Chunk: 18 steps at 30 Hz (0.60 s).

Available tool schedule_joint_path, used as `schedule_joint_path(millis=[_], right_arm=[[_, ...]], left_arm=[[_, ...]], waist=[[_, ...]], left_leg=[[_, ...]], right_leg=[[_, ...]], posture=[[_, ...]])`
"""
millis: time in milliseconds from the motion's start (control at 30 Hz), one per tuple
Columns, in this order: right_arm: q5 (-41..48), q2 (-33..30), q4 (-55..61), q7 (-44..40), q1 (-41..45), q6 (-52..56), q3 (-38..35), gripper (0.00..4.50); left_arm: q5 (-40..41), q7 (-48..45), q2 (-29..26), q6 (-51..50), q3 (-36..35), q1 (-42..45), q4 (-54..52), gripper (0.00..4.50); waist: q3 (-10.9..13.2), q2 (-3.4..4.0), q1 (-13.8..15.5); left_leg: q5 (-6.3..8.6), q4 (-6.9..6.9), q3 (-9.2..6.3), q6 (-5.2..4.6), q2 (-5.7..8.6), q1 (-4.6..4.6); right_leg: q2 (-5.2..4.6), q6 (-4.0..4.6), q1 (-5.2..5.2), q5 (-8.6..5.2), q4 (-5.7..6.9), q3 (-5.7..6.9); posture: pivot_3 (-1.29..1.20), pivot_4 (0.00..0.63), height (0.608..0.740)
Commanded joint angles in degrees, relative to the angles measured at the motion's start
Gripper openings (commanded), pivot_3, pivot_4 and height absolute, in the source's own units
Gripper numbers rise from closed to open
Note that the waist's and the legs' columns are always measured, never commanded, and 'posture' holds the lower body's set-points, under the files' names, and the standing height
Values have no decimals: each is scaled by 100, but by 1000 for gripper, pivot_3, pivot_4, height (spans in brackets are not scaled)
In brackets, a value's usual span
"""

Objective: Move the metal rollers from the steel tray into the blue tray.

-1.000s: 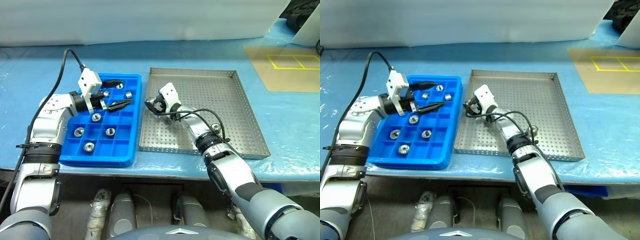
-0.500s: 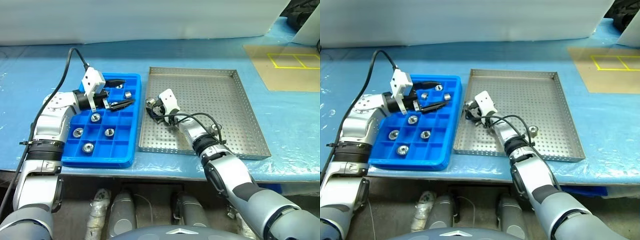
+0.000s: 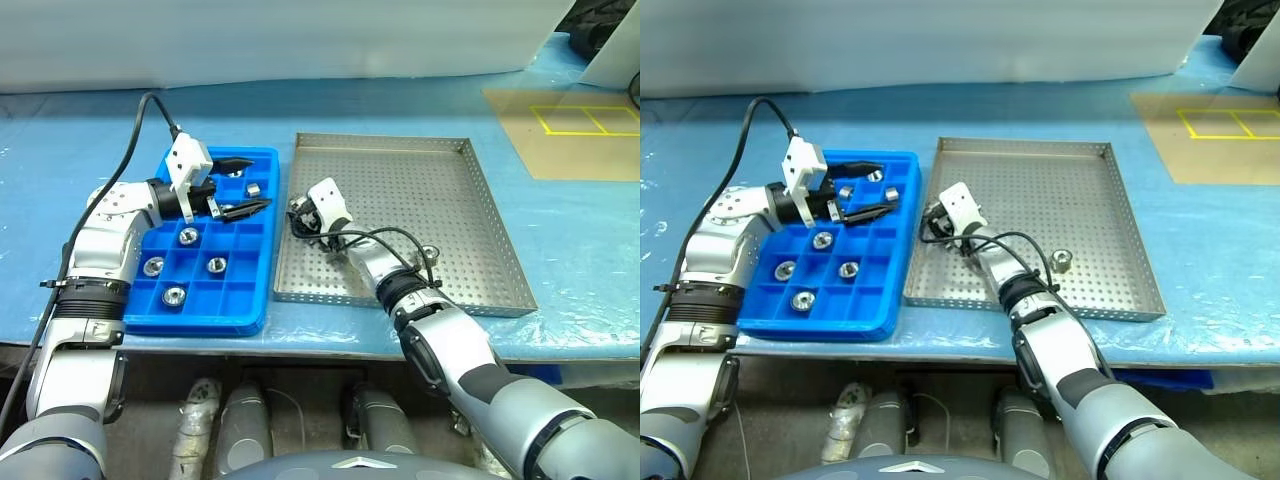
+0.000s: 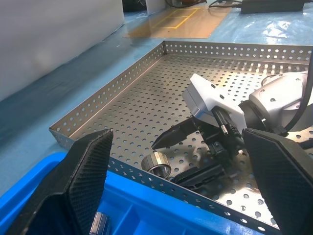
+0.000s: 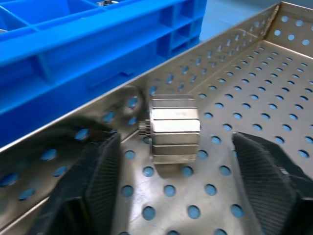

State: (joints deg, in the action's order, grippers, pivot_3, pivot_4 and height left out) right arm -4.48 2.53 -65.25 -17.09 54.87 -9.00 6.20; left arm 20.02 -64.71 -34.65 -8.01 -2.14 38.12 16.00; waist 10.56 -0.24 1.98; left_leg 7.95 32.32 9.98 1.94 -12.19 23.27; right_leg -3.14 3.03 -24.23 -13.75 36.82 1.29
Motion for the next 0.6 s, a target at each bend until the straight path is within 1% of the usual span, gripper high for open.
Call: schedule_joint_path(millis=[33,100,133,167,333,400,500,600], right_arm=[[-62,70,69,189,305,-233,-30,2529],[-102,59,21,254,310,-260,-29,1876],[-80,51,42,179,265,-300,-39,1670],[-72,43,62,129,229,-331,-42,1351],[-79,-76,92,215,178,-323,-91,1342],[-28,-118,207,79,160,-325,-109,1342],[8,-267,604,-99,119,-238,-115,1342],[168,-516,1463,-609,-142,-16,-115,1342]], left_arm=[[29,-15,-41,10,-42,29,-221,4468],[31,-12,-39,3,-39,28,-223,4468],[34,-10,-42,-3,-41,14,-237,4468],[34,-10,-46,-5,-41,3,-245,4468],[30,-12,-55,-9,-45,-17,-238,4468],[34,-9,-52,-16,-46,-9,-241,4468],[78,-27,-46,-50,-62,18,-260,4468],[99,-42,-55,-72,-82,36,-252,4468]], waist=[[0,0,7],[0,0,19],[0,0,23],[0,0,25],[1,0,26],[1,0,27],[2,0,28],[2,-1,30]], left_leg=[[0,0,0,0,0,0],[0,0,0,0,0,1],[0,0,0,0,1,1],[0,0,0,0,1,1],[1,-5,0,-1,1,3],[1,-5,0,-1,2,3],[1,-5,0,-1,3,4],[1,-6,0,-1,2,4]], right_leg=[[0,0,0,0,0,0],[-1,0,0,0,0,0],[-1,0,0,0,0,0],[-1,0,0,0,-2,0],[0,0,-2,0,-4,0],[-1,0,-1,0,-4,0],[-1,0,-1,0,-5,0],[0,0,-2,0,-5,0]], posture=[[-112,150,740],[-112,150,740],[-111,150,740],[-111,150,740],[-114,150,740],[-121,150,740],[-125,150,740],[-132,150,740]])
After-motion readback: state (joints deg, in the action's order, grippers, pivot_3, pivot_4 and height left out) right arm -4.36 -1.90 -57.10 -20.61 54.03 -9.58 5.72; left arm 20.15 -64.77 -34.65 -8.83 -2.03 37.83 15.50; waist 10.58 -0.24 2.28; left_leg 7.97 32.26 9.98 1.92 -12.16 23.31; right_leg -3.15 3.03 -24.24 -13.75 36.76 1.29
